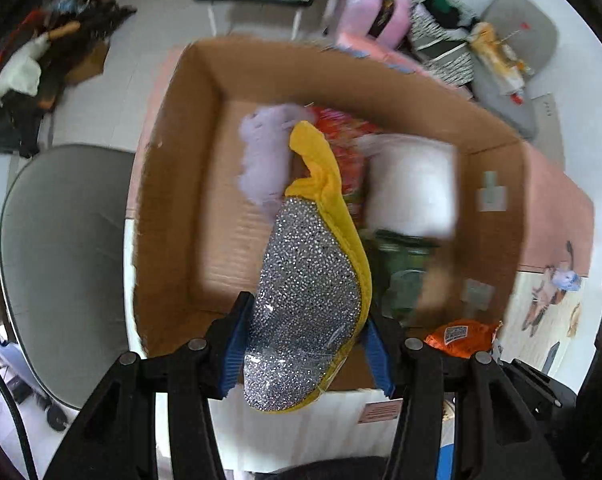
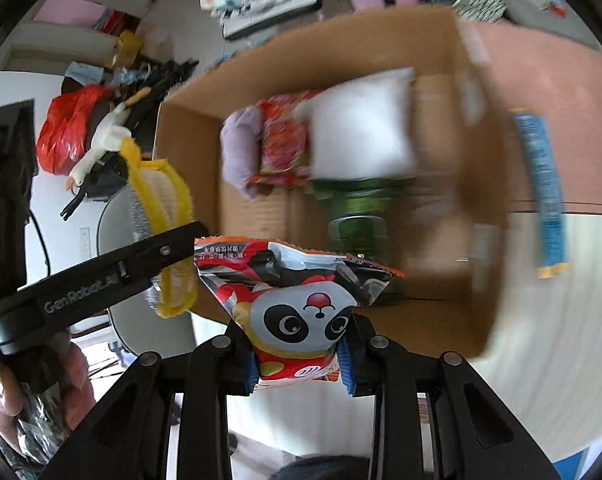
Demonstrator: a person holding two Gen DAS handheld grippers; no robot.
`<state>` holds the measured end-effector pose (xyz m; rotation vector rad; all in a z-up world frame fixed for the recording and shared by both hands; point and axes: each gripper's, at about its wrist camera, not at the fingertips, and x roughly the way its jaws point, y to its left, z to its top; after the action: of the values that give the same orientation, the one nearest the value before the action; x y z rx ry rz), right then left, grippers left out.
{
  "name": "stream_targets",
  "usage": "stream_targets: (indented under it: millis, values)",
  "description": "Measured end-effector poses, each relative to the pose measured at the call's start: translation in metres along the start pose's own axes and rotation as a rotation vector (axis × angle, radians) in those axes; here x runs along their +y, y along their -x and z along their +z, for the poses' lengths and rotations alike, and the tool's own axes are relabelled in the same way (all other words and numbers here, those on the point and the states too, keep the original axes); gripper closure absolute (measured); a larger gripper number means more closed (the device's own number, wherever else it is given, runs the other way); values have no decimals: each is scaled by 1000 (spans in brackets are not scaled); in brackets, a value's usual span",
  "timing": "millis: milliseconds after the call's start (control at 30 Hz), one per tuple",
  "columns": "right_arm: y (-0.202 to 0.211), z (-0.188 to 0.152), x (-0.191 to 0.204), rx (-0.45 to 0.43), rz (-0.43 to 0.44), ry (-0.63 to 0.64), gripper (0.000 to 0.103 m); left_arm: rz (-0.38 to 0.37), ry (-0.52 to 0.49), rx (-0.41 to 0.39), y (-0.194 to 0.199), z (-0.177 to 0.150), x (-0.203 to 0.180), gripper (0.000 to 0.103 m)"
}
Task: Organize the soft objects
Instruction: 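Lower the scrubber and panda bag into the box and open both tools, then withdraw both tools from the box toward the last items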
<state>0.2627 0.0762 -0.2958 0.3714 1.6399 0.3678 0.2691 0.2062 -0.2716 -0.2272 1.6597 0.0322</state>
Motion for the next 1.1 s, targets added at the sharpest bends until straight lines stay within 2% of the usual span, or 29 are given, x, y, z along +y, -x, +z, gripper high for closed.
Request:
stream_targets:
  millis: [200,433,467,500,533,567,600,800,967,1100]
  values:
    - [-39,9,13,27,-50,5,71,-23,24,83,-26,13,20,54]
    - [-62,20,17,74,-117,26,69,-102,51,171,-46,17,23,52]
    - [-64,21,18,85,-133,42,58,-112,62,182,-48,16,25,51]
    - [-65,21,18,85,-136,45,35,-124,66,185,-50,17,26,47]
    - [-64,20,18,77,-139,46,26,-124,65,181,-50,16,26,44]
    - [-60,19,20,58,-159,61,20,-109,58,173,-49,15,27,37]
    - [-58,18,22,47,-180,71,20,-101,52,167,-48,14,27,34]
    - [-45,15,19,38,-239,73,20,-47,33,103,-32,4,22,34]
    - [-15,5,6,-4,-295,84,20,21,3,-7,-5,-14,21,34]
    - [10,-7,1,-68,-340,88,12,71,-10,-107,14,-30,23,34]
